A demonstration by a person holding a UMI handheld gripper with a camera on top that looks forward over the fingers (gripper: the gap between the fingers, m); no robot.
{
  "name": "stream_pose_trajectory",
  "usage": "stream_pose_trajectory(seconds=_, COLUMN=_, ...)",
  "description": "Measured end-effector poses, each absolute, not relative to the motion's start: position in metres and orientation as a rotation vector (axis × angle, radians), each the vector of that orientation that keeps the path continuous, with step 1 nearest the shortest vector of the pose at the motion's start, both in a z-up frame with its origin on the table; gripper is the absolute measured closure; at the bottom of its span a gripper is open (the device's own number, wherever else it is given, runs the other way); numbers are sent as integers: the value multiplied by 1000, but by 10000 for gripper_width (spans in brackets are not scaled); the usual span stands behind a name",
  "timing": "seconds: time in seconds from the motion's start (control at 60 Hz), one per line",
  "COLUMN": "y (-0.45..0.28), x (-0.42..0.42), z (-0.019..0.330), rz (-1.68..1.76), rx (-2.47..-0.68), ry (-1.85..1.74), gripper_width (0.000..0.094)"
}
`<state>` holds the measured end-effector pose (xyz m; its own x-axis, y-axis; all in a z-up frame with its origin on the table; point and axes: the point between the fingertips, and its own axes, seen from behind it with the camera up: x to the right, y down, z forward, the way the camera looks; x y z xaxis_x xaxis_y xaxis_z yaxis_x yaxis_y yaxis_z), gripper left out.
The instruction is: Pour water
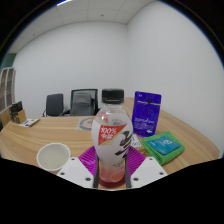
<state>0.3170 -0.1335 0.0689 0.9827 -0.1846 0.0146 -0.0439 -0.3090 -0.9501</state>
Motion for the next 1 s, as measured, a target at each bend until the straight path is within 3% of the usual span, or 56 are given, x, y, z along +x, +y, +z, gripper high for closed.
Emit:
stream_pose_trajectory(seconds=0.133, y=-133, x=322, z=61, rz=-140, rx=-1947, ry=169, gripper_width=404)
stream_pose_trajectory(seconds=0.217, y=-142, x=317, z=55, rz=-119, rx=-2013, ry=187, gripper_width=70)
stream_pose_trajectory(seconds=0.4, y=-185, x=309, z=80, rz=-152, rx=-2075, ry=190, gripper_width=78)
stream_pose_trajectory(seconds=0.767, y=-354, x=221, z=180, rz=-132, rx=-2153, ry=207, gripper_width=76)
stream_pose_trajectory(seconds=1.0, y=-417, x=184, z=216, rz=-127, rx=-2145, ry=165, gripper_width=80)
